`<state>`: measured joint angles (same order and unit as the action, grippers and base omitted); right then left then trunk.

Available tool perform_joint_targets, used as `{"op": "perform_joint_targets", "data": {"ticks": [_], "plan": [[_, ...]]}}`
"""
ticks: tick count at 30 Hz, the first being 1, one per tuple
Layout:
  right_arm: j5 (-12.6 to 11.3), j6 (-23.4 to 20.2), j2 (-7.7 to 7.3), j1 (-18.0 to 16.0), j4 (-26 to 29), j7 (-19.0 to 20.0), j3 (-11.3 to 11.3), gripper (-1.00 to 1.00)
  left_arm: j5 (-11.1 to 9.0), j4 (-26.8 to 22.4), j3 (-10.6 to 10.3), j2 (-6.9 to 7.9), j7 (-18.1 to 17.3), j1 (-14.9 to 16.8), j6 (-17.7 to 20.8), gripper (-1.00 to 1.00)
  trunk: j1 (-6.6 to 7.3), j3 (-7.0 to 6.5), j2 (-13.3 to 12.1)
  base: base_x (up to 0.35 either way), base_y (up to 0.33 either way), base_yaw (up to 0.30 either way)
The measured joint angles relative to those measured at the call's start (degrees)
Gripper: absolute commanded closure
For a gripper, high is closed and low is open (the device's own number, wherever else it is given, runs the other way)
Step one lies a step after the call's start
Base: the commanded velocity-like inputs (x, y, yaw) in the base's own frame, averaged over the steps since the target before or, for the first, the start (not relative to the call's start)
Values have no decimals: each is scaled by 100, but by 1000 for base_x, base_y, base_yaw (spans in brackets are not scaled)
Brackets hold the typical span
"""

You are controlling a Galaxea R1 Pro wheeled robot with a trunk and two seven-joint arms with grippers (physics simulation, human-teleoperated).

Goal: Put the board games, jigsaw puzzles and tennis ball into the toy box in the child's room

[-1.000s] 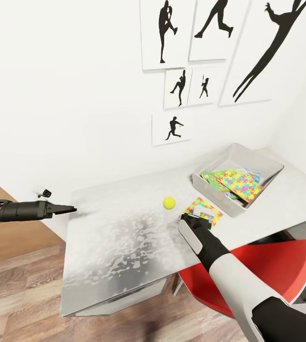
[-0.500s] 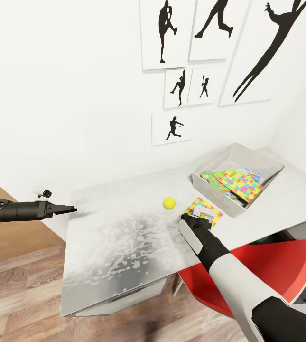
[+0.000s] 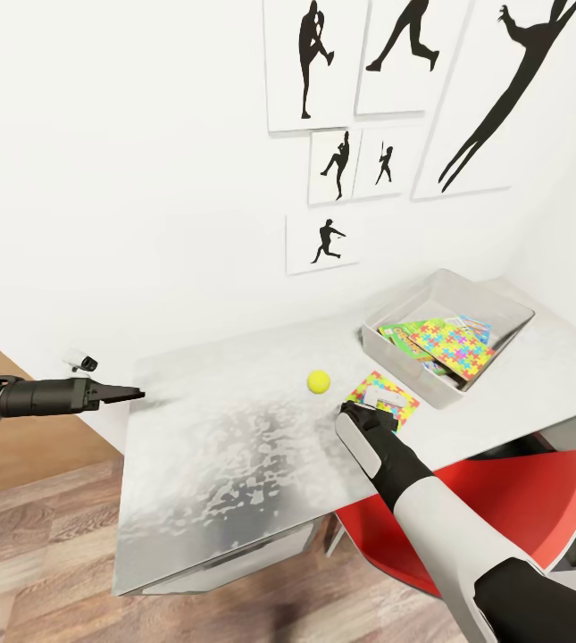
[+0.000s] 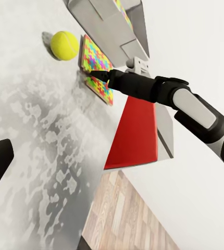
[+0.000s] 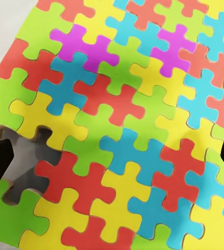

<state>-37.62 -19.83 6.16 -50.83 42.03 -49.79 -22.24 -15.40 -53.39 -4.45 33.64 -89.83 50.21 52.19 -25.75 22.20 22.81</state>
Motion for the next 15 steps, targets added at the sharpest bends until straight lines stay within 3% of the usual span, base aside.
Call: {"op": "perform_joint_targets", "data": {"ticks": [12, 15], "plan": [[-10, 252, -10, 1, -16, 8, -14, -100, 8, -7, 0, -14, 0, 0, -5, -100, 0, 0, 0, 0, 0, 0], [27, 350, 68, -12, -34, -3, 33, -100, -52, 90, 10, -111, 0, -98, -19, -100, 0, 0, 0, 0, 0, 0]]}}
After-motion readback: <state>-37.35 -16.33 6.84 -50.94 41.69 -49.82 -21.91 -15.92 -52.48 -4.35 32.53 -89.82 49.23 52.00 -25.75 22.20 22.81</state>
